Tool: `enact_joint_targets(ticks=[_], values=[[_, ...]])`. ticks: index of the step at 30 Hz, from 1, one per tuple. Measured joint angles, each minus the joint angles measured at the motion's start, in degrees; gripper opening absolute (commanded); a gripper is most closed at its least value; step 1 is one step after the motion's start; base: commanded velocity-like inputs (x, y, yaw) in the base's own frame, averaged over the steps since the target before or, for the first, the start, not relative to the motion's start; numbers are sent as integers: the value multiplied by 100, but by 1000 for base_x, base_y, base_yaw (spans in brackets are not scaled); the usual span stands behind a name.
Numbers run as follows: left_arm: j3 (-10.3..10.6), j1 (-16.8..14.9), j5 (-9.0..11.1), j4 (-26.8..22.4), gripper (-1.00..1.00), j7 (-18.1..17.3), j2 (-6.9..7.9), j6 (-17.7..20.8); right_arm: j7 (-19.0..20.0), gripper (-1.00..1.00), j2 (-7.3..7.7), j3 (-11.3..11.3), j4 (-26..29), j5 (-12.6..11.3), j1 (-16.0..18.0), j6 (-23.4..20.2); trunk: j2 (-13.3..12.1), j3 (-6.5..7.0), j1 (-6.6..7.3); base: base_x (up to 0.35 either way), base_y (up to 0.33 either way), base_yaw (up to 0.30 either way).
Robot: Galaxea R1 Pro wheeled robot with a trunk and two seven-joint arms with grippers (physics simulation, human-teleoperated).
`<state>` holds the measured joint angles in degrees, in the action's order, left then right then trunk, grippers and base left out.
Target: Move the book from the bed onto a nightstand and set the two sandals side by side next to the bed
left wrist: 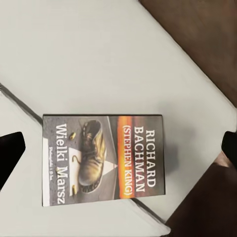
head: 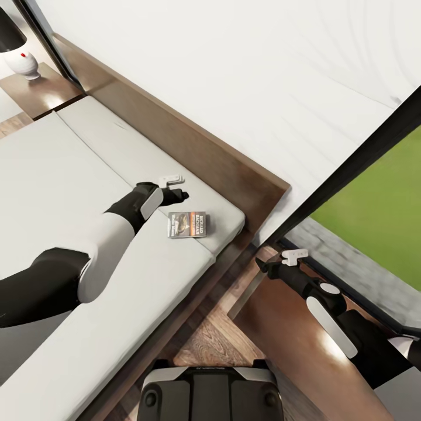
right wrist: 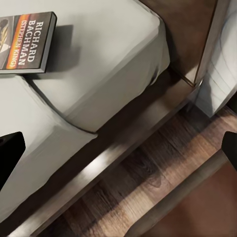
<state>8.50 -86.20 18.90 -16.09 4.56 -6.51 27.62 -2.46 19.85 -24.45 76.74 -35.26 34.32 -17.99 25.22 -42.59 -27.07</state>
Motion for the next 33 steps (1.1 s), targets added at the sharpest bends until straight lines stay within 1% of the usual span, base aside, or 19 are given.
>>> enact_joint_targets(ticks=[7,9,10,11,12,13,14,16,21,33], values=[[7,0,-7,12,100,-5,-2,-66,-4,100,0,-9,0,0,0,-3,282,-126,-154,0,0,0],[59,-1,-8,-4,100,-7,-2,-73,-6,100,-1,-8,0,1,0,-3,362,-162,-198,0,0,0],[145,-3,-5,-12,100,-7,-2,-87,-4,100,1,-7,0,0,-1,-3,402,-180,-220,0,0,0],[388,-1,2,-15,100,-2,-2,-164,-2,100,0,-6,0,0,-1,-3,442,-198,-242,0,0,0],[503,0,4,-16,100,-1,-2,-222,-1,100,1,-4,0,0,-2,-3,483,-216,-264,0,0,0],[582,0,9,-13,100,0,-2,-283,-1,100,2,-1,0,0,-1,-3,523,-234,-286,0,0,0],[612,0,9,-12,100,1,-2,-312,-1,100,1,0,0,0,-1,-3,563,-252,-308,0,0,0],[677,0,14,-2,100,2,-2,-387,1,100,1,2,0,0,-1,-3,565,-253,-308,0,0,0],[716,0,18,9,100,2,-2,-428,6,100,-1,11,0,0,0,-3,565,-253,-308,0,0,0],[723,0,18,17,100,-5,-2,-441,6,100,1,16,0,0,0,-3,565,-253,-308,0,0,0]])
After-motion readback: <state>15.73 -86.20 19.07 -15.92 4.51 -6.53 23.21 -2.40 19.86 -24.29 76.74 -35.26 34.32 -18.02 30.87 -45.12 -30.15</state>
